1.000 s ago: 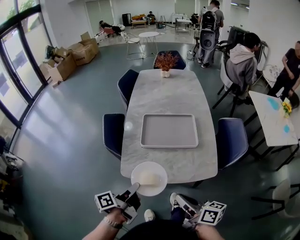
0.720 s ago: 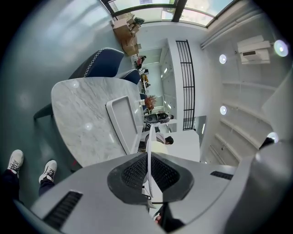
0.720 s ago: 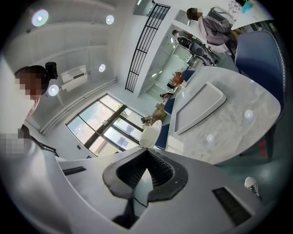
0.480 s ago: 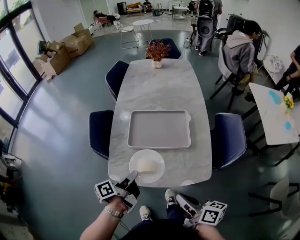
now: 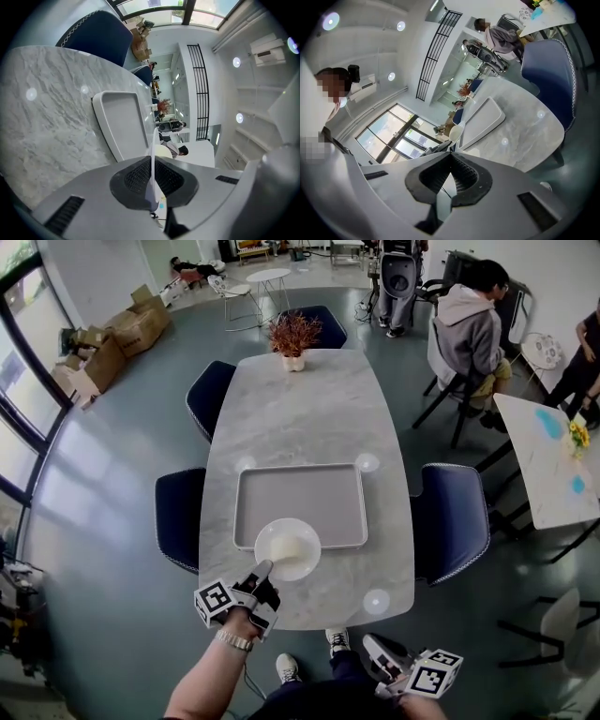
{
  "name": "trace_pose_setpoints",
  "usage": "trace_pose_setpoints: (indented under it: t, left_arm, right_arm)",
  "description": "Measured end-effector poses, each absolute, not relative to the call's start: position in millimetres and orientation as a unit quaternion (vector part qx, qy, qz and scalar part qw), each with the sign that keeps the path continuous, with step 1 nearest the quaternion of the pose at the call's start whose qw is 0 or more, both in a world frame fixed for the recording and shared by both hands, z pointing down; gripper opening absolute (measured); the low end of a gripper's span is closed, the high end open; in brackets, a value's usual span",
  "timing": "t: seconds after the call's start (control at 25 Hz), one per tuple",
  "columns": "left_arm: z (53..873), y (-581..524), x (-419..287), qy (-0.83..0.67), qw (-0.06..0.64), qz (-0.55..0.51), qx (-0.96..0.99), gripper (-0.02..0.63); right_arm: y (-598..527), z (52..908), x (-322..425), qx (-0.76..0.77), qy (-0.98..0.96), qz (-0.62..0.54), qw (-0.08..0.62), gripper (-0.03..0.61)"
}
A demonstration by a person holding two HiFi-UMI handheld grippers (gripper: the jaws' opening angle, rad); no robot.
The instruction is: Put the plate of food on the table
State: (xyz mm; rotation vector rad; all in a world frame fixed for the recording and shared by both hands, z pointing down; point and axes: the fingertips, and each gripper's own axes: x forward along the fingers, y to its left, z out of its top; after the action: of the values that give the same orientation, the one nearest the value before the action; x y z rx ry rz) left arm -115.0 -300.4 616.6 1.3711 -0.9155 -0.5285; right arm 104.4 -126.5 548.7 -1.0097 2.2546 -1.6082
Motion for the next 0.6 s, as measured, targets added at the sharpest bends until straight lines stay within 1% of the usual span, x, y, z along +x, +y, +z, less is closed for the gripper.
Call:
trace_pose_setpoints:
  t: [0.28,0.6]
  left_arm:
    - [643,-353,-109,-0.425,0.651,-0.238,0.582,0.018]
    - [670,-396,-105,-0.455,0.651,-0.22,0.566,0.018]
  right_arm:
    - [-140,562,124,-0.356,0.744,-0.556,0.101,0.011]
    - [-150,576,132,-0.36,0.728,-0.573,0.103,0.011]
